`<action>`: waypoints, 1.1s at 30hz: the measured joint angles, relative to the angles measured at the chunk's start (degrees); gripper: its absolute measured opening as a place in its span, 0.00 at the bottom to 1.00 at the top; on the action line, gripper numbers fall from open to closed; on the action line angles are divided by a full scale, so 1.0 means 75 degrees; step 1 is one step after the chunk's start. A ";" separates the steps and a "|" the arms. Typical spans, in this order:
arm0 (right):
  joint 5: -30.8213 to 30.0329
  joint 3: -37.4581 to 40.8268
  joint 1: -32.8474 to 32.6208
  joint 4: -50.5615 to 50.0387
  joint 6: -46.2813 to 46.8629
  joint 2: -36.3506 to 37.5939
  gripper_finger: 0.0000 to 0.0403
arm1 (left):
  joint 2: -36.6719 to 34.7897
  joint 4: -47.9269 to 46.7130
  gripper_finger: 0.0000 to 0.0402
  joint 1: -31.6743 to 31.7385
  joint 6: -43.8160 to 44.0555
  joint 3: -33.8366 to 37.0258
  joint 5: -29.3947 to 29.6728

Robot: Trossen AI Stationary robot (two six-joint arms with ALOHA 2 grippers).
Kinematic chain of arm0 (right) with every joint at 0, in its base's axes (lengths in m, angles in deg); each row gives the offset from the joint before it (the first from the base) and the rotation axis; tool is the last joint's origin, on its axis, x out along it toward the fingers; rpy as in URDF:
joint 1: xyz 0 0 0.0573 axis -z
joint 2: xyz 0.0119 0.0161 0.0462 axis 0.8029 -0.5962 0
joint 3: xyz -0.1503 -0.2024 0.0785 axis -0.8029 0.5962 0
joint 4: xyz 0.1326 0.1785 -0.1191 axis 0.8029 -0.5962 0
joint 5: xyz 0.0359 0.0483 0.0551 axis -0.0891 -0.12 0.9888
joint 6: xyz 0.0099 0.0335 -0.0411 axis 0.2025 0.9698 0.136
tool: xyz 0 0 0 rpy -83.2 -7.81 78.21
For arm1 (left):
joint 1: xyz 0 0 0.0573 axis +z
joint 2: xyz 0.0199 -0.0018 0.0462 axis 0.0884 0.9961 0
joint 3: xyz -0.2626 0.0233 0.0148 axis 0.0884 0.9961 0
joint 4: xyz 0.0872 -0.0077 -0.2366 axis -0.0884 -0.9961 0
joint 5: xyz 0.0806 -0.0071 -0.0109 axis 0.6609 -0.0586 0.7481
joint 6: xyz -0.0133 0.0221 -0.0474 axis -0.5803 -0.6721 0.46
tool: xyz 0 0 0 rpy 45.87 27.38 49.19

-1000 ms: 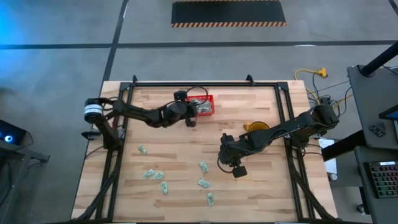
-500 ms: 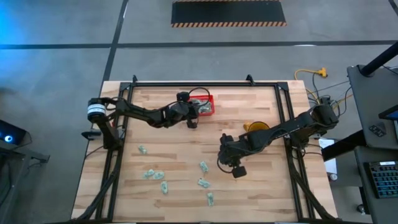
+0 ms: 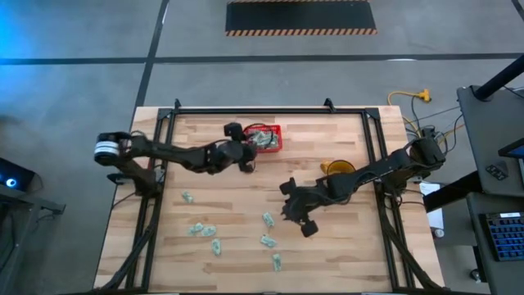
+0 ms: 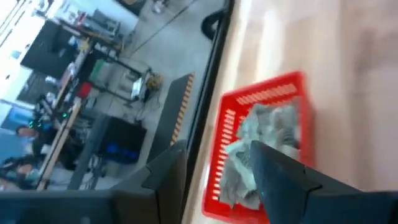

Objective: Pick and place Stevia / Truvia into bins
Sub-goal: Put the white stevia packet into the red bin

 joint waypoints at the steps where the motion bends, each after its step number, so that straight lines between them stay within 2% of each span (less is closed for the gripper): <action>1: 0.0000 0.0041 0.0000 0.0147 -0.0082 0.0000 0.17 | -0.0232 -0.0337 0.40 -0.0128 0.0123 0.0004 0.0003; 4: 0.0031 0.0219 0.0003 0.0587 -0.0156 0.0000 0.17 | -0.0853 -0.1064 0.40 -0.0508 0.0505 0.0012 0.0006; 9: 0.0559 0.0511 0.0003 0.1482 -0.0288 0.0000 0.17 | -0.1901 -0.2098 0.40 -0.1001 0.1380 0.0068 0.0008; 14: 0.0597 0.0829 0.0003 0.2423 -0.0302 0.0000 0.23 | -0.2662 -0.2596 0.40 -0.1284 0.2002 0.0283 0.0003; 18: 0.0628 0.1149 0.0003 0.3174 -0.0330 -0.0225 0.29 | -0.2964 -0.2723 0.40 -0.1373 0.2192 0.0462 -0.0003; 24: 0.0621 0.1028 0.0006 0.3402 -0.0591 -0.0978 0.37 | -0.3094 -0.2761 0.40 -0.1389 0.2199 0.0752 -0.0009; 33: 0.0599 0.0382 0.0006 0.3457 -0.0780 -0.1886 0.38 | -0.3107 -0.2853 0.40 -0.1403 0.2367 0.0778 -0.0038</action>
